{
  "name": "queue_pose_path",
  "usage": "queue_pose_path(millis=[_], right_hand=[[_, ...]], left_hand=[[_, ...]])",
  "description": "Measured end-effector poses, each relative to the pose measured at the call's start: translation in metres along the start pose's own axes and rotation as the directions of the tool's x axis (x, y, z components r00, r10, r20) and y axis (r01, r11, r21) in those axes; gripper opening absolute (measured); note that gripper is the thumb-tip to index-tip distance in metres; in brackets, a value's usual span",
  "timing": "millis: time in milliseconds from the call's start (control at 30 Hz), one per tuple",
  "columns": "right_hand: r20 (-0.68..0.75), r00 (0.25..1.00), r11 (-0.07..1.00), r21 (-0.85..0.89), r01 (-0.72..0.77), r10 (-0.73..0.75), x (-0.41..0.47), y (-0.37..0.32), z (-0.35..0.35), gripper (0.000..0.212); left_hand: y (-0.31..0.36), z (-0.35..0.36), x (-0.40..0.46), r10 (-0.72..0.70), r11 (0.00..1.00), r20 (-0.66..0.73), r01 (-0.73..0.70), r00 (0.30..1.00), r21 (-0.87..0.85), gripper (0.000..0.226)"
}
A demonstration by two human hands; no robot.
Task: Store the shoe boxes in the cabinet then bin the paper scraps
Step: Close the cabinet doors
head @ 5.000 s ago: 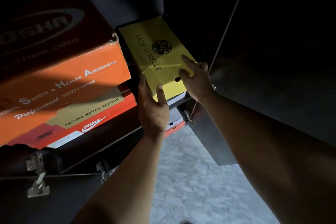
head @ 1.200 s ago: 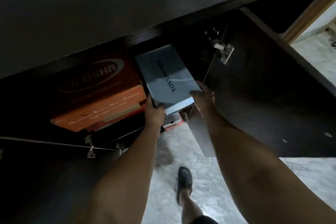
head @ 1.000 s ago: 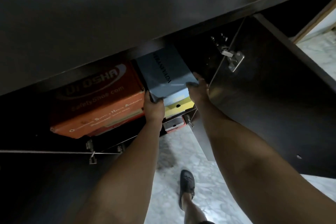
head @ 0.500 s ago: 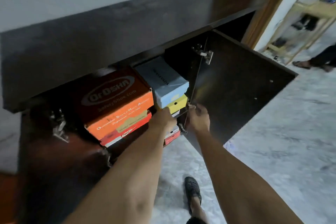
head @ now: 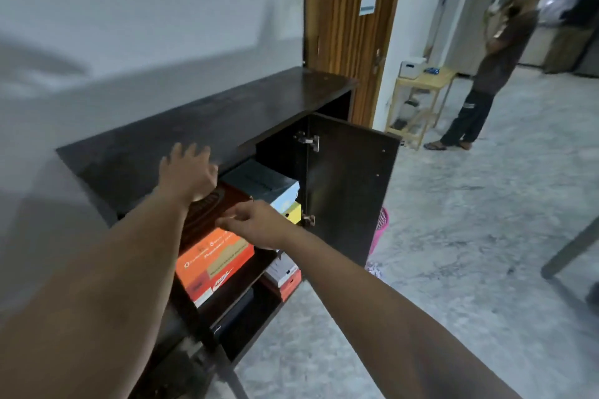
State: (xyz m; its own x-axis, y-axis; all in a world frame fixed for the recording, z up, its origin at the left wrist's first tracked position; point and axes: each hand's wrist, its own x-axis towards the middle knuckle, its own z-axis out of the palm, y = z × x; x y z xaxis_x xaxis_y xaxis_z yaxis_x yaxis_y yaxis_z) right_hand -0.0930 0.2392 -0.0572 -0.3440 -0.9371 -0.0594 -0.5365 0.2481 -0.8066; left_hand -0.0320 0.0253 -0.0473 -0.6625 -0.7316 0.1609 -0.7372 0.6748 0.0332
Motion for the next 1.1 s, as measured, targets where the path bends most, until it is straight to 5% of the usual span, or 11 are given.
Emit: queue_pose_path(millis=[200,333,467,600,733,867,1000,1100], right_hand=[[0.45,0.876,0.945,-0.325,-0.023,0.176,-0.05,-0.078,0.042,0.071],[0.456,0.841,0.919,-0.377,-0.114,0.291,-0.06,-0.066,0.066,0.036],[0.461,0.838,0.906,-0.414,-0.086,0.29,-0.058,-0.056,0.048,0.036],[0.306,0.888,0.849,-0.505,-0.154,0.343,-0.048,-0.04,0.012,0.045],[-0.059,0.959,0.759,-0.598,-0.256,0.277,-0.037,0.003,-0.016,0.054],[-0.419,0.849,0.83,-0.306,-0.466,0.322,-0.012,0.055,-0.024,0.094],[-0.431,0.782,0.863,-0.013,-0.504,0.45,0.032,0.08,-0.014,0.092],[-0.41,0.805,0.891,0.043,-0.453,0.429,0.067,0.081,-0.013,0.061]], left_hand=[[-0.027,0.013,-0.013,0.034,0.999,0.123,-0.032,0.992,-0.013,0.076],[-0.029,0.008,-0.007,0.021,0.997,0.196,-0.006,0.98,-0.074,0.073],[-0.031,0.005,-0.005,0.022,0.993,0.211,0.002,0.977,-0.115,0.071],[-0.03,0.005,-0.005,0.016,0.991,0.231,0.016,0.973,-0.134,0.071],[-0.03,0.008,-0.005,0.045,0.992,0.193,-0.021,0.98,-0.127,0.073],[-0.028,0.006,-0.006,0.012,0.995,0.18,0.007,0.984,-0.103,0.076],[-0.024,0.003,-0.008,-0.01,0.993,0.195,0.033,0.981,-0.117,0.077],[-0.023,0.0,-0.008,-0.025,0.988,0.205,0.055,0.979,-0.142,0.077]])
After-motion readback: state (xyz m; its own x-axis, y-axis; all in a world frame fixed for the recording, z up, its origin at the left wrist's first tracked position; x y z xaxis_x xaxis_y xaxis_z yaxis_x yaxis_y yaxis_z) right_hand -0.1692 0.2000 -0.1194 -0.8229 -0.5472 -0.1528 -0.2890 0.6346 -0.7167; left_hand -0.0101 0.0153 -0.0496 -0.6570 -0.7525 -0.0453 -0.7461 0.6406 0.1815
